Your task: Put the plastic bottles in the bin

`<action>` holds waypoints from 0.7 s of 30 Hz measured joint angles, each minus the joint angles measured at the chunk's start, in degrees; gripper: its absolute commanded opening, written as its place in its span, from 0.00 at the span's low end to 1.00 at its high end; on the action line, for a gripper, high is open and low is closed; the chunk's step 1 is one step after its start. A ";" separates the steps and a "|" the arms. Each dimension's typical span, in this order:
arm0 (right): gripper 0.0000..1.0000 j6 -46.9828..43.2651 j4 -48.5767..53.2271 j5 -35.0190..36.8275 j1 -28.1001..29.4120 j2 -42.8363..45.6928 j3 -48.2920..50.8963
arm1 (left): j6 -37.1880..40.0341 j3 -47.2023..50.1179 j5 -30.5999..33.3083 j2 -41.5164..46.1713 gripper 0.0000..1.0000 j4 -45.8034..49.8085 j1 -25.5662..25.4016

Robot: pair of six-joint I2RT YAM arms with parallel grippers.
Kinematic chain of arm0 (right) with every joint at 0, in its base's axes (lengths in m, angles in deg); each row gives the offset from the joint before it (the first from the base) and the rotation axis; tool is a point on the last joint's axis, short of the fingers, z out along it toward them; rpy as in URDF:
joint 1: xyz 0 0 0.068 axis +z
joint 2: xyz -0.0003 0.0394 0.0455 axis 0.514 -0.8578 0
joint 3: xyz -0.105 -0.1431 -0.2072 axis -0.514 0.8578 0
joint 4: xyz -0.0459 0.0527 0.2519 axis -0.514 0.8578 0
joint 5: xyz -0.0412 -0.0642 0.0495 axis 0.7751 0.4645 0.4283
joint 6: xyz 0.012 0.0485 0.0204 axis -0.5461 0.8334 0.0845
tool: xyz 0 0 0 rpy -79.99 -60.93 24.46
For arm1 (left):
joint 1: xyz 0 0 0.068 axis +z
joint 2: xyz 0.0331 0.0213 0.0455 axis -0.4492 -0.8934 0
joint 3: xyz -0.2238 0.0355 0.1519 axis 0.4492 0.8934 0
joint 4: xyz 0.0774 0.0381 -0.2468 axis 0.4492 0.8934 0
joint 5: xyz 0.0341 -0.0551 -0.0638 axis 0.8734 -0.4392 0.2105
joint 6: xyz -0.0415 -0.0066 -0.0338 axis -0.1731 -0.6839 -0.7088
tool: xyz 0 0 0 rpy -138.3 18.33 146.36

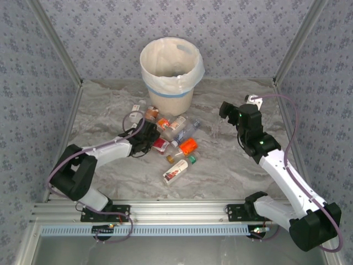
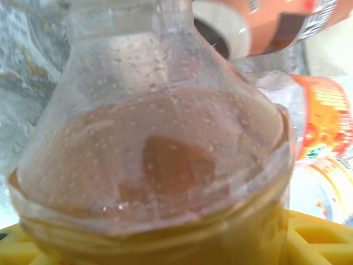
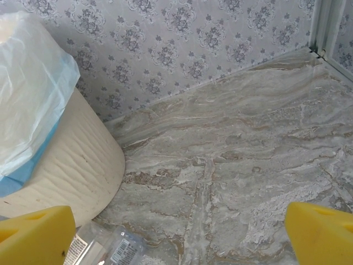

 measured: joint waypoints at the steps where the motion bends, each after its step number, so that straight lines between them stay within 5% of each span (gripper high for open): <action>1: 1.00 -0.02 -0.11 -0.09 0.00 0.00 0.00 | 0.96 0.48 0.24 1.05 0.57 -0.22 0.13; 21: 1.00 0.00 -1.03 -0.52 -0.98 -0.11 -0.02 | 30.71 -3.50 11.08 20.48 0.53 1.99 2.78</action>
